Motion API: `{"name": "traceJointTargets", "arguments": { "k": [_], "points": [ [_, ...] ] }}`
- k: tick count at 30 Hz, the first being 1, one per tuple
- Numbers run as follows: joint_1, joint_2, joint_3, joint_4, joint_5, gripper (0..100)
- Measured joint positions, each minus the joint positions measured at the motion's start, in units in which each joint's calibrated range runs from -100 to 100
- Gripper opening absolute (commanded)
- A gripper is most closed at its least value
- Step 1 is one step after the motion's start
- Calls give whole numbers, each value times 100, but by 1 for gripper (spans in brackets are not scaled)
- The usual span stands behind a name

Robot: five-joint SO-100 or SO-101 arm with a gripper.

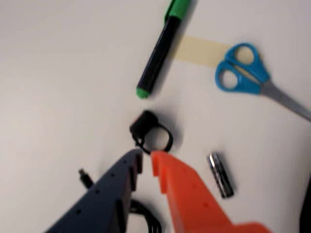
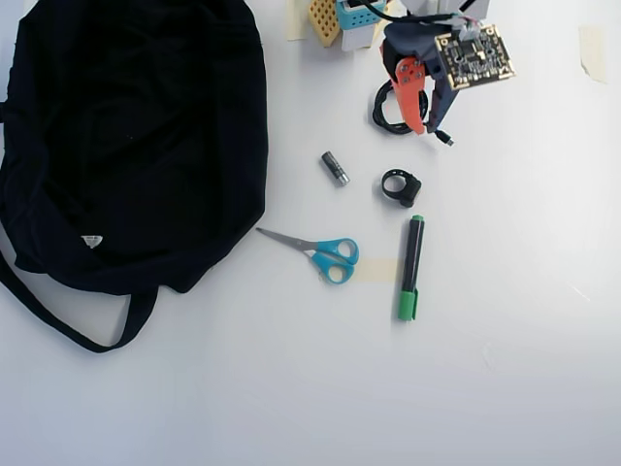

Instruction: Put the cable into the black bag

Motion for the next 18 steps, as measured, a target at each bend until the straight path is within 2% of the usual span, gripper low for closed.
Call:
{"name": "traceJointTargets", "arguments": {
  "k": [10,18],
  "points": [
    [-88,-913,-8,1237,0,2],
    [-353,-922,472,1374,0,2]
  ]
}}
